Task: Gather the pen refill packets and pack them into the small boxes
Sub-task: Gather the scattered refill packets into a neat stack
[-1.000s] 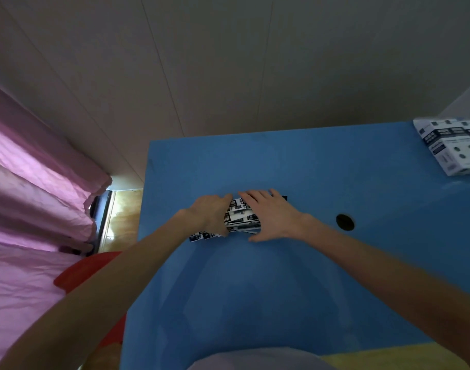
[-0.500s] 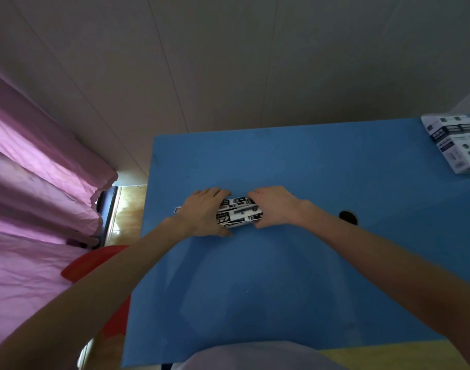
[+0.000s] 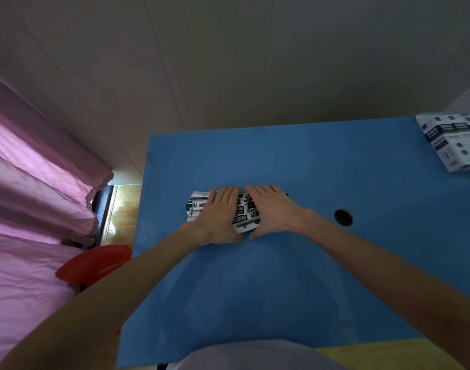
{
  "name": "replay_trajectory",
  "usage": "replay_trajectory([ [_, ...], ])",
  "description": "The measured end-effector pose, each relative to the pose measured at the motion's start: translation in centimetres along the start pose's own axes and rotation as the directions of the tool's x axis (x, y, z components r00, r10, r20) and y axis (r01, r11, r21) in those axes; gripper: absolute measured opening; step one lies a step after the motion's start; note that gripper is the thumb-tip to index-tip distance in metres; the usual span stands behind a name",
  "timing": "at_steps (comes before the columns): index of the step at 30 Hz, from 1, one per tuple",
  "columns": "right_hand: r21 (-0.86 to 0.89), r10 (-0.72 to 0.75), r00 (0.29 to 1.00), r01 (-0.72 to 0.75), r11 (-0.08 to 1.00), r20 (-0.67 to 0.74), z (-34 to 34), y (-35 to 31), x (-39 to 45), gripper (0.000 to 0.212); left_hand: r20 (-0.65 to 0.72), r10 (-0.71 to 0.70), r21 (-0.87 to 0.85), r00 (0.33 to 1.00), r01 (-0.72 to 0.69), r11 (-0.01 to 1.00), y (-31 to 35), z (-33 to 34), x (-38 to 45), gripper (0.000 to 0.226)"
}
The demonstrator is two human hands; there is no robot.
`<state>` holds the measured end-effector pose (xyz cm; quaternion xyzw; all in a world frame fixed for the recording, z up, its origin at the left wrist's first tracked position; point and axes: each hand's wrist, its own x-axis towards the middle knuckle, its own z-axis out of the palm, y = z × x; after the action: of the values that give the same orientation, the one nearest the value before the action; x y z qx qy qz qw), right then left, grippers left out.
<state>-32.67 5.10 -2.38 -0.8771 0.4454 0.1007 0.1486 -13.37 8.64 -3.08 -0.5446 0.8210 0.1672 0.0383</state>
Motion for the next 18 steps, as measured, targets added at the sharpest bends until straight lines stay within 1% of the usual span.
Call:
replay_trajectory([
  [4, 0.06, -0.005, 1.0, 0.006, 0.998, -0.009, -0.1, 0.8, -0.4, 0.152, 0.01, -0.002, 0.034, 1.0, 0.001, 0.999, 0.3, 0.1, 0.1, 0.145],
  [7, 0.092, -0.004, 0.999, 0.007, 0.996, -0.034, -0.4, 1.1, -0.9, 0.155, 0.016, 0.011, 0.05, 1.0, -0.012, 0.999, 0.5, -0.2, 0.4, 0.153],
  [11, 0.218, 0.034, 0.996, -0.014, 0.976, -0.086, 0.4, 1.6, -2.1, 0.15, -0.02, -0.012, -0.001, 1.0, 0.012, 1.0, 0.3, 0.1, -0.5, 0.158],
  [13, 0.299, 0.088, 0.989, -0.049, 0.953, -0.119, 1.4, 2.0, -2.9, 0.139, -0.06, -0.016, -0.002, 0.998, 0.015, 1.0, 0.0, 0.5, -1.8, 0.158],
  [15, 0.423, 0.196, 0.964, -0.104, 0.9, -0.181, 2.4, 2.2, -3.9, 0.122, -0.11, -0.027, -0.007, 0.994, 0.027, 1.0, -0.1, 0.8, -3.2, 0.157],
  [16, 0.508, 0.279, 0.939, -0.145, 0.849, -0.2, 2.9, 2.0, -4.5, 0.115, -0.143, -0.051, -0.026, 0.988, 0.048, 0.999, -0.1, 1.0, -3.9, 0.155],
  [17, 0.614, 0.376, 0.906, -0.186, 0.767, -0.196, 3.4, 1.7, -5.0, 0.111, -0.189, -0.086, -0.057, 0.978, 0.077, 0.995, 0.0, 1.2, -4.7, 0.153],
  [18, 0.725, 0.468, 0.867, -0.212, 0.655, -0.17, 3.8, 1.1, -5.5, 0.109, -0.238, -0.131, -0.098, 0.962, 0.11, 0.989, 0.1, 1.5, -5.5, 0.152],
])
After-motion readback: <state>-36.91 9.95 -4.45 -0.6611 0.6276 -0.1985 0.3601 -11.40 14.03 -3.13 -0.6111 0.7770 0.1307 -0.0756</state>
